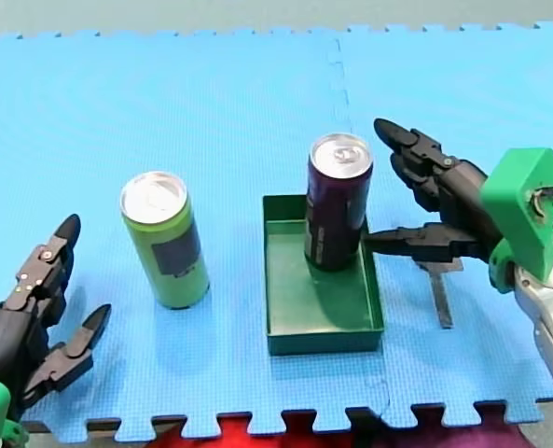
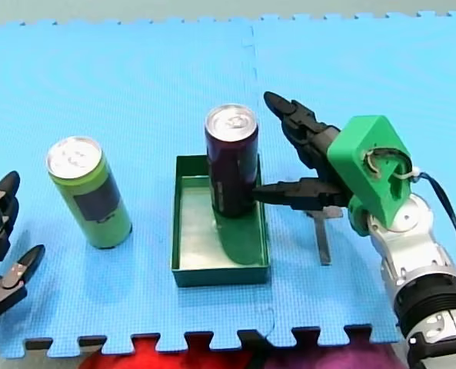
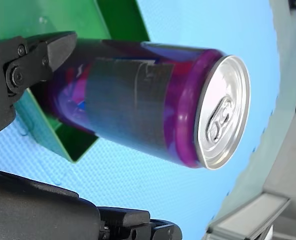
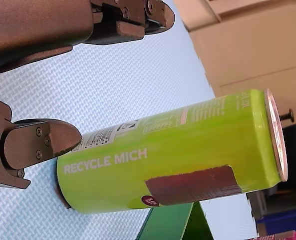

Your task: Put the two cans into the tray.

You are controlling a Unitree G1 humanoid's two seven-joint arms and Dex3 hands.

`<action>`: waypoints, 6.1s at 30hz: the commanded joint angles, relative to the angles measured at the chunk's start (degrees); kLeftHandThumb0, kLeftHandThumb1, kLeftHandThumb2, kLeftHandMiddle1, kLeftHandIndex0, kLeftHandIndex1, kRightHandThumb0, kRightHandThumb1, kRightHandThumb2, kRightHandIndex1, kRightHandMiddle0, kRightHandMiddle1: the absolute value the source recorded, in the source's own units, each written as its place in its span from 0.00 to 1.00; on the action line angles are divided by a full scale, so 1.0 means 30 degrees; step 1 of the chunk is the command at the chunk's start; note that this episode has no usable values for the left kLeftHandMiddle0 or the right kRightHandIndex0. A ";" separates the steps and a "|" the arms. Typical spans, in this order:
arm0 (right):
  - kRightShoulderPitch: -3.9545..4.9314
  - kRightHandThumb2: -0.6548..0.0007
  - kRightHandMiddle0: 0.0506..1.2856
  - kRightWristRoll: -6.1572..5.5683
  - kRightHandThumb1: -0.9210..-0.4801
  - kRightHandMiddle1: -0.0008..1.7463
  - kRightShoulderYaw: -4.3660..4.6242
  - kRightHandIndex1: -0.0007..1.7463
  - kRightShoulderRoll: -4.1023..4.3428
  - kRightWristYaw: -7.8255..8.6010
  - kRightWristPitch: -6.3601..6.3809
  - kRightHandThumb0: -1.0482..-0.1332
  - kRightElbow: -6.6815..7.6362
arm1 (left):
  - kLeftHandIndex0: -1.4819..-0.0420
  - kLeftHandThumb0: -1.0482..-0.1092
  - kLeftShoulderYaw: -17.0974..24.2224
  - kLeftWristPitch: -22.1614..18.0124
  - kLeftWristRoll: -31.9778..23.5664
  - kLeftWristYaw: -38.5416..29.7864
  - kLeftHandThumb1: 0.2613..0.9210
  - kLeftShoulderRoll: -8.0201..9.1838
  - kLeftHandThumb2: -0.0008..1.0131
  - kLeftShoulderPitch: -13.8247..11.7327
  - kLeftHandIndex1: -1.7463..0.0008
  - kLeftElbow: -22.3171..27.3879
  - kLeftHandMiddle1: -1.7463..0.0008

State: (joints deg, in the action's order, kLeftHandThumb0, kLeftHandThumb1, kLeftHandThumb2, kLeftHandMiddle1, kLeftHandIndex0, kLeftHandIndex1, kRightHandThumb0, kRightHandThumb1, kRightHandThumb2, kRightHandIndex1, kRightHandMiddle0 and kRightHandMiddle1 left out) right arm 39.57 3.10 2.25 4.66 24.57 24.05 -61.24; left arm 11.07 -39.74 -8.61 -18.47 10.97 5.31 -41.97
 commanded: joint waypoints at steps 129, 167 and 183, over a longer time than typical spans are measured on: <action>-0.2135 1.00 0.03 -0.4253 0.57 0.00 -0.3955 0.00 0.0411 0.2874 -0.0619 0.71 0.0103 | 0.94 0.18 -0.0074 0.6788 -0.2786 -0.3130 0.52 -0.1169 0.01 0.2603 1.00 0.2623 1.00; -0.2831 1.00 0.03 -0.5077 0.60 0.00 -0.4301 0.00 0.0414 0.3619 -0.0849 0.74 0.1213 | 0.93 0.22 0.0451 0.6566 -0.3018 -0.4108 0.53 -0.1338 0.00 0.4683 1.00 0.0133 1.00; -0.3083 1.00 0.04 -0.5236 0.62 0.00 -0.4292 0.00 0.0414 0.3764 -0.0871 0.74 0.1683 | 0.90 0.23 0.0619 0.6073 -0.3010 -0.4392 0.54 -0.1403 0.00 0.5521 0.99 -0.0956 0.99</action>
State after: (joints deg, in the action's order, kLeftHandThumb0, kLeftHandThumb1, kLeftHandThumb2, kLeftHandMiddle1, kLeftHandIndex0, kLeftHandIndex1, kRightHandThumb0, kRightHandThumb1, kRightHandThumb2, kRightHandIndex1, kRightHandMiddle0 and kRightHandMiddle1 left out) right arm 30.52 -12.34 -10.53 5.62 35.85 21.36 -56.45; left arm 12.62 -21.15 -17.33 -31.50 6.63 21.38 -44.32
